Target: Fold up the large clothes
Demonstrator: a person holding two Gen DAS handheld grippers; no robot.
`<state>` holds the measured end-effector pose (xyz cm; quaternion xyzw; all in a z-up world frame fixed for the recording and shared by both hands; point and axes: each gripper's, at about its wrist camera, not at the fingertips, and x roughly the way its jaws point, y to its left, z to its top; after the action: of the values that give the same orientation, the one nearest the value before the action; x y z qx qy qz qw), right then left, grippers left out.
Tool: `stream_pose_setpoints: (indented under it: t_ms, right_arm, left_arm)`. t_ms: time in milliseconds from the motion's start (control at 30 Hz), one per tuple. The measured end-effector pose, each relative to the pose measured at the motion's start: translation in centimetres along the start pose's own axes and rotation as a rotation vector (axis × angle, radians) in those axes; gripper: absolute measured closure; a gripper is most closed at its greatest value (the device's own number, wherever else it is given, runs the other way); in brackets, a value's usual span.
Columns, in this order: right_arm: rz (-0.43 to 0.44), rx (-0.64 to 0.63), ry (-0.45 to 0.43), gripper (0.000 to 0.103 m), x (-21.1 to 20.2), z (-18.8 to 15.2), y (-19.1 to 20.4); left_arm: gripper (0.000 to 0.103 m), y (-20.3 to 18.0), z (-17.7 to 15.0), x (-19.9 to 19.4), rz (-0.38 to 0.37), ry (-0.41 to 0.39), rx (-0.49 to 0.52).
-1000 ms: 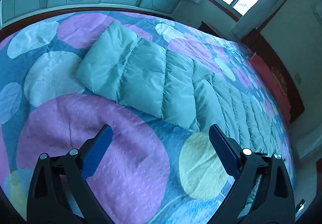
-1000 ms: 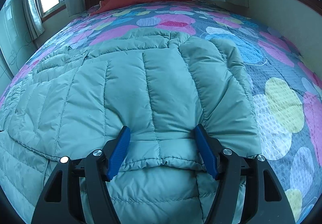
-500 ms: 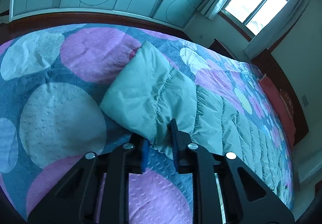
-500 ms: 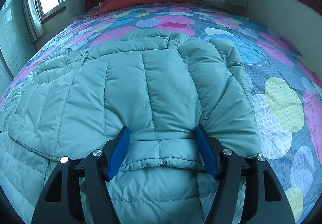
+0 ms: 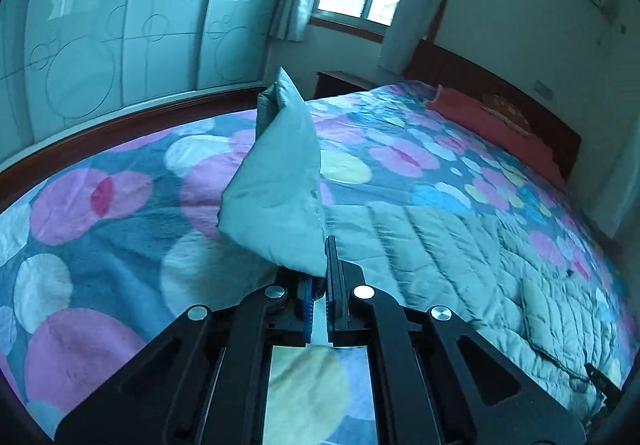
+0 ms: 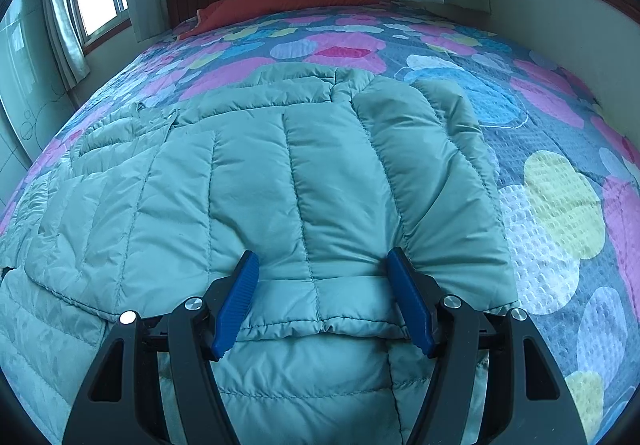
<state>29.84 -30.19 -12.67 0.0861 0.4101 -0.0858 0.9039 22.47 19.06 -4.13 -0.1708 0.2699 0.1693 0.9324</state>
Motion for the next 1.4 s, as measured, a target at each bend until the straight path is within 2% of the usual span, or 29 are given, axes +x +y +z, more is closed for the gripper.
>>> stream_pose_setpoints:
  t_ms: [200,400,700,833,867,900,933,1067,1233,1400]
  right_arm:
    - [0.020,-0.009,0.009,0.037,-1.3,-0.5,-0.4]
    - [0.054,0.017,0.023,0.037,-3.4,-1.4,-2.0]
    - [0.056,0.058,0.048,0.037,-5.8,-3.4,-6.4]
    - [0.048,0.085,0.066,0.037,-6.2,-4.1,-8.3]
    - [0.046,0.091,0.069,0.037,-6.2,-4.2,-8.7]
    - [0.043,0.096,0.071,0.037,-6.3,-4.3,-9.1]
    - [0.040,0.100,0.073,0.037,-6.3,-4.4,-9.4]
    - [0.035,0.109,0.074,0.037,-6.6,-4.6,-9.9]
    - [0.046,0.105,0.056,0.037,-7.6,-4.3,-9.0]
    - [0.076,0.080,0.033,0.037,-8.6,-3.5,-6.6]
  left_arm:
    - [0.099,-9.6,-1.4,-0.5,-0.104,0.025,0.166]
    - [0.099,-18.7,-4.2,-1.5,-0.206,0.026,0.322]
    - [0.099,-30.4,-11.0,-1.5,-0.299,0.068,0.522]
    - [0.098,-33.9,-14.3,-0.7,-0.334,0.124,0.580]
    - [0.095,-34.6,-15.2,-0.4,-0.335,0.144,0.602]
    - [0.094,-35.1,-15.9,-0.3,-0.333,0.154,0.621]
    - [0.088,-35.4,-16.6,-0.3,-0.336,0.159,0.637]
    - [0.059,-35.3,-17.1,-1.9,-0.371,0.150,0.655]
    - [0.052,-33.1,-15.5,-4.3,-0.380,0.117,0.633]
    - [0.050,-28.6,-13.0,-5.1,-0.325,0.108,0.565]
